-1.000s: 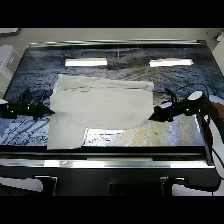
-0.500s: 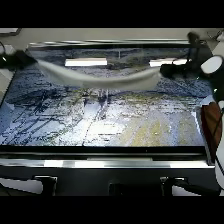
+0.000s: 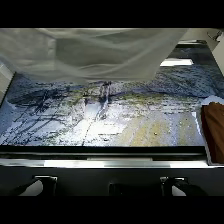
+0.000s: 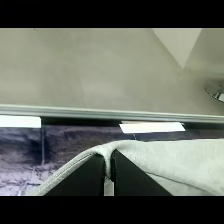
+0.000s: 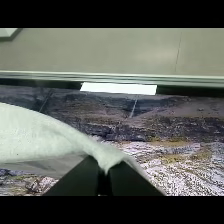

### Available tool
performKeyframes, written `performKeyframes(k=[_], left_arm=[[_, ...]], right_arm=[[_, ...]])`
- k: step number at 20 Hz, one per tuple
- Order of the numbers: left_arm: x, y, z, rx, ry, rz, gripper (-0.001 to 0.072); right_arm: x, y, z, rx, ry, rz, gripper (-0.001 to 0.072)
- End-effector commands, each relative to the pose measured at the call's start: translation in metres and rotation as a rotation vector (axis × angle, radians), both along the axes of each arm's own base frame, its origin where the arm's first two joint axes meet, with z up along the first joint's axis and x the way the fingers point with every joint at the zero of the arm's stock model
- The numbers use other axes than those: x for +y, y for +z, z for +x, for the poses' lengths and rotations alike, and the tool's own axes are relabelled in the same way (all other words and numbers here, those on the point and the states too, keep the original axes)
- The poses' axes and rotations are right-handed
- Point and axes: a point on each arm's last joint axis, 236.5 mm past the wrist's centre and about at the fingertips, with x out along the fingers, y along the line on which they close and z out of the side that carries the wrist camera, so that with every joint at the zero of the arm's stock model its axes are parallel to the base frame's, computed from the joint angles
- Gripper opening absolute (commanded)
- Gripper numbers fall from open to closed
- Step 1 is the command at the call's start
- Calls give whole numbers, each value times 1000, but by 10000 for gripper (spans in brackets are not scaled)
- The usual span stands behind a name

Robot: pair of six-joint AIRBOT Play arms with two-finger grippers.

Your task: Fold the clothes and pants, and hang the long-sleeved shirts on hangers.

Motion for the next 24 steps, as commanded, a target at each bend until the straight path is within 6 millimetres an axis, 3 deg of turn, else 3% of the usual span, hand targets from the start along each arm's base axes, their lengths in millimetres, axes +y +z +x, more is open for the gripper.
performKeyframes(k=[1, 4, 6, 8, 11, 13, 16, 18, 22, 24], left_arm=[[-10, 27, -102, -45, 107, 103, 23], [-8, 30, -147, -48, 200, 147, 23], [-7, 32, -150, -55, 217, 130, 23], [-2, 24, -129, -19, 193, 101, 22], [9, -9, -59, 82, 106, -5, 23], [11, -61, 0, 219, 39, -62, 23], [-3, -180, 97, 465, -72, -83, 23], [-7, -265, 152, 594, -90, -98, 23], [-3, -408, 230, 703, -47, -138, 23], [2, -458, 253, 704, -14, -133, 23]], right_arm=[[8, 40, -99, -54, 33, -40, 30], [0, 70, -158, -133, -25, 8, 30], [-10, 74, -169, -138, -76, 29, 30], [-18, 62, -155, -92, -107, 9, 30], [-17, 9, -92, 103, -94, -3, 30], [-9, -48, -40, 286, -48, 4, 31], [-1, -152, 32, 546, -10, 24, 31], [-2, -226, 65, 697, 0, 5, 31], [-12, -357, 121, 856, -25, -23, 31], [-17, -406, 147, 866, -57, -18, 31]])
